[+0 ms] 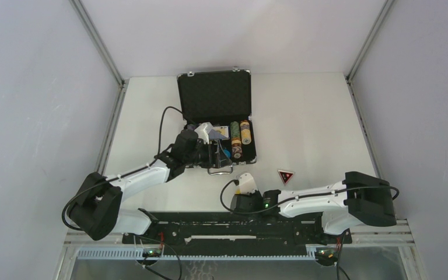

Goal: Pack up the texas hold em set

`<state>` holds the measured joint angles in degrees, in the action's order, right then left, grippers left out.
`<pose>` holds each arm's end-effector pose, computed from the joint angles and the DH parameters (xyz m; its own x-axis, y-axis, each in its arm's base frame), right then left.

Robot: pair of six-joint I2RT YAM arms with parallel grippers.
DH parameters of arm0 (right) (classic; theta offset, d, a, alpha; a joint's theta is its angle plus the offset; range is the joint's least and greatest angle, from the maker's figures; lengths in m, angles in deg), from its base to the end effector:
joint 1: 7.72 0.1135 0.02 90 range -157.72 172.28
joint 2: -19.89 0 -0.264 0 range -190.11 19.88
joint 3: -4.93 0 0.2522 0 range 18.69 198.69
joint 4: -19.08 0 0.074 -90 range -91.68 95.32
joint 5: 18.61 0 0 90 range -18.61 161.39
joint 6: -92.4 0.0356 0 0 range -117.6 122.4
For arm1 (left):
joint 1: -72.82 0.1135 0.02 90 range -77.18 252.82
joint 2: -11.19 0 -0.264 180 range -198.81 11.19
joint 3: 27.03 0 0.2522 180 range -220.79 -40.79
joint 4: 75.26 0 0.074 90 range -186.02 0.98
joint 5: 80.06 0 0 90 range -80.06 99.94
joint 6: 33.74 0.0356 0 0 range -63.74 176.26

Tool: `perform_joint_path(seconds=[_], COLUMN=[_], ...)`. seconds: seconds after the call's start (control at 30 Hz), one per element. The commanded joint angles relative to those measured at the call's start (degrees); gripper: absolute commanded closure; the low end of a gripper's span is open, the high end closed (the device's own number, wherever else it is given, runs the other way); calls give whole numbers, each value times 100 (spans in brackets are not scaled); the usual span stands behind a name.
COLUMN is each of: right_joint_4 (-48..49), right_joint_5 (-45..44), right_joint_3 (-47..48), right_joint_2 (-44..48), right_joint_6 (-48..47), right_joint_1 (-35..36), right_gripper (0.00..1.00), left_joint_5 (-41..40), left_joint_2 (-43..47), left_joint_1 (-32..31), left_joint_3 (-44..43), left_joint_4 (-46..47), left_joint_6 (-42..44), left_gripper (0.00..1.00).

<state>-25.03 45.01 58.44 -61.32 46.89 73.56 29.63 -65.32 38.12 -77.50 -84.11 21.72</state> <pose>0.0514 0.2309 0.1566 -0.7086 -0.4786 -0.5185 -0.5158 0.8528 -0.0824 0.2178 -0.1654 0.1980 -0.8201 -0.0815 -0.5664 0.3620 0.6927 -0.6238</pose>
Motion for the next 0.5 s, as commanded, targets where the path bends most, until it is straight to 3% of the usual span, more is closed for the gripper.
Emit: perform_joint_path(seconds=[0.0,0.17,0.27,0.33,0.47], right_joint_4=[-94,-105,-78,31,152], right_joint_5=[-261,-494,-575,-444,-229], right_joint_3=[228,287,264,229,199], right_joint_2=[212,395,371,300,119], right_joint_6=[3,-115,-290,-559,-779], right_joint_1=[55,55,35,15,-121], right_gripper=[99,91,74,46,33], left_joint_5=[53,63,58,53,69], left_joint_2=[-6,-20,-5,-4,-13], left_joint_1=[24,24,20,24,24], left_joint_3=[-99,-100,-100,-99,-100], left_joint_4=[83,89,89,86,81], left_joint_6=[9,13,14,18,27], left_gripper=[25,25,25,25,25])
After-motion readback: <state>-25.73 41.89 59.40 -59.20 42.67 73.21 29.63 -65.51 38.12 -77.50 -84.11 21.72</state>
